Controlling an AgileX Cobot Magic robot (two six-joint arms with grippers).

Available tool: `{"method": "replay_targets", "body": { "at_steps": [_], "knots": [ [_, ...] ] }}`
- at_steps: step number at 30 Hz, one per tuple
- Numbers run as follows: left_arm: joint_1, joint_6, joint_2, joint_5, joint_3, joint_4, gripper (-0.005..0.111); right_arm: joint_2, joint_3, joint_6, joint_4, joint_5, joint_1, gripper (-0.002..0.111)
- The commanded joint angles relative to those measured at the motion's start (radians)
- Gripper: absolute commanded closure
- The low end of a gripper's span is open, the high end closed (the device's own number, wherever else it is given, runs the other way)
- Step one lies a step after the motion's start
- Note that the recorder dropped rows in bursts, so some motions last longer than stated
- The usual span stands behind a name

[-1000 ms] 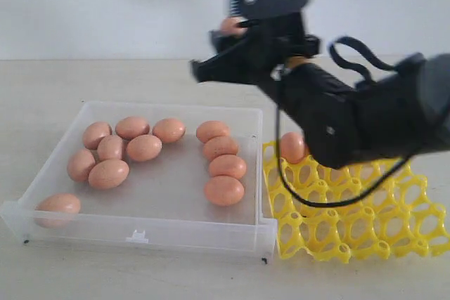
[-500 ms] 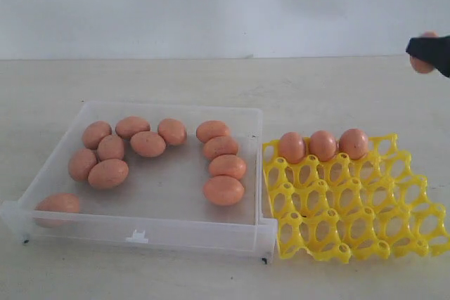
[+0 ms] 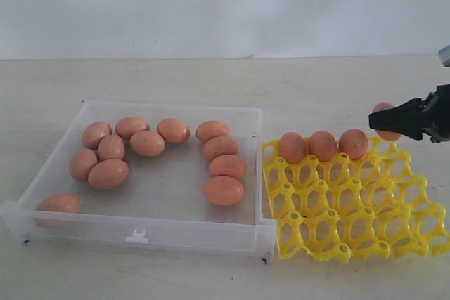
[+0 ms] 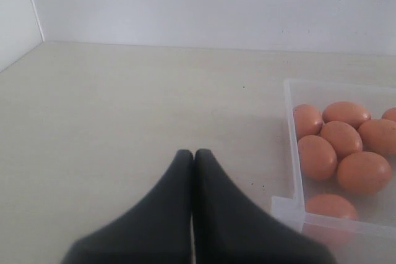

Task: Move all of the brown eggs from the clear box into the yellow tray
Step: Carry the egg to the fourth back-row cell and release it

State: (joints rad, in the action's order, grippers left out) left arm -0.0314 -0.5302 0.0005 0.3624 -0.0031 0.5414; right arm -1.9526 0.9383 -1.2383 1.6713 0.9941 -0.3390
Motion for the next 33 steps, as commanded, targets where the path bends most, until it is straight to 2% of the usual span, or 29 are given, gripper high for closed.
{"method": "replay_targets", "body": {
  "at_steps": [1,12,15,19,22,33],
  "knots": [
    [0.0,0.0,-0.001,-0.003,0.003,0.004,0.111,0.0,0.001,0.021,0.001,-0.076,0.035,0.109],
    [0.0,0.0,-0.001,-0.003,0.003,0.004,0.111,0.0,0.001,-0.034,0.001,-0.127,0.04,0.106],
    [0.0,0.0,-0.001,-0.003,0.003,0.004,0.111,0.0,0.001,-0.034,0.001,-0.126,0.04,0.096],
    [0.0,0.0,-0.001,-0.003,0.003,0.004,0.111,-0.003,0.001,-0.034,-0.002,-0.124,0.04,0.077],
    [0.0,0.0,-0.001,-0.003,0.003,0.004,0.111,-0.003,0.001,-0.034,-0.009,-0.124,0.04,0.068],
    [0.0,0.0,-0.001,-0.003,0.003,0.004,0.111,-0.003,0.001,-0.034,-0.013,-0.128,0.042,0.066]
  ]
}}
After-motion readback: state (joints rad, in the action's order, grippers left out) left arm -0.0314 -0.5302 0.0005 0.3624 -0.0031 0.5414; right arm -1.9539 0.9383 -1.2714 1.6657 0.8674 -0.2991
